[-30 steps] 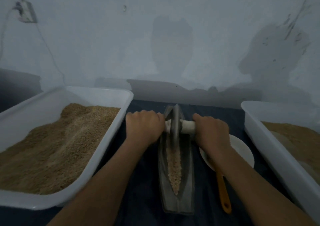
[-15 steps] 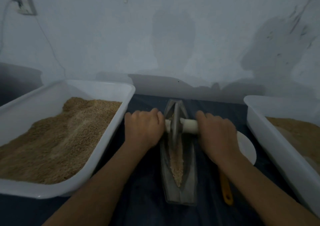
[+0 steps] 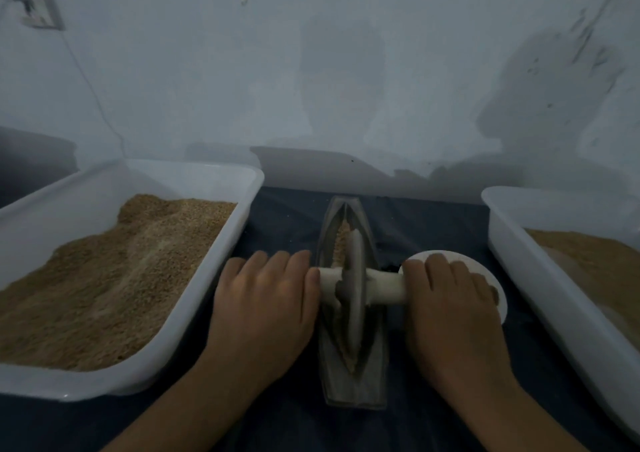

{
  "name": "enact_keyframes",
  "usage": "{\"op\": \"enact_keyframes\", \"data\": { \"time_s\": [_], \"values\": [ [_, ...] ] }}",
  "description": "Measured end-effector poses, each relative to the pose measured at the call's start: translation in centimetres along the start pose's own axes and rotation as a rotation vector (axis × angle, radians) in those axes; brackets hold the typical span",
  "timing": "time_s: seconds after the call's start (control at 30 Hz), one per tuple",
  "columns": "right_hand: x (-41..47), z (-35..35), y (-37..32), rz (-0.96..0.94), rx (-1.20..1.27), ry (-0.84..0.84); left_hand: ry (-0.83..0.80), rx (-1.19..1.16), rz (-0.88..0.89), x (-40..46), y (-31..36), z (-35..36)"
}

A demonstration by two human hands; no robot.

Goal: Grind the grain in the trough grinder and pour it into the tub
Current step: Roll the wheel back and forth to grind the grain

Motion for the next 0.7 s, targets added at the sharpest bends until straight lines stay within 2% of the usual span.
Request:
{"op": "enact_keyframes", "data": {
  "time_s": [0.1, 0.27, 0.33, 0.47, 0.6, 0.7],
  "values": [
    [1.0, 0.6, 0.0, 0.004, 0.008, -0.002, -0.028, 0.073, 0.007, 1.4, -0.1, 0.7],
    [8.1, 4.3, 0.0, 0.072, -0.038, -0.199, -0.127, 0.264, 0.036, 8.1, -1.0, 4.6],
    [10.3, 5.3, 0.0, 0.111, -0.055, -0.226, -0.181, 0.287, 0.003, 10.0, -1.5, 5.6],
    [10.5, 4.6, -0.8, 0.083, -0.072, -0.193, -0.211, 0.233, -0.035, 9.2, -1.8, 5.5],
    [5.3, 1.8, -0.7, 0.043, -0.003, -0.143, -0.177, 0.147, -0.029, 4.3, -0.9, 2.5],
    [0.7, 0.2, 0.1, -0.037, 0.037, -0.078, -0.057, 0.001, 0.016, 1.0, -0.2, -0.1]
  ]
}}
Point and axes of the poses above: each hand's wrist, its own x-axis towards the middle knuckle, its own z-axis out of the palm, y = z × x, the point moved 4 cm from there along x, towards the middle knuckle, and after that the axes turned 6 degrees about z, right-handed, at the moved point
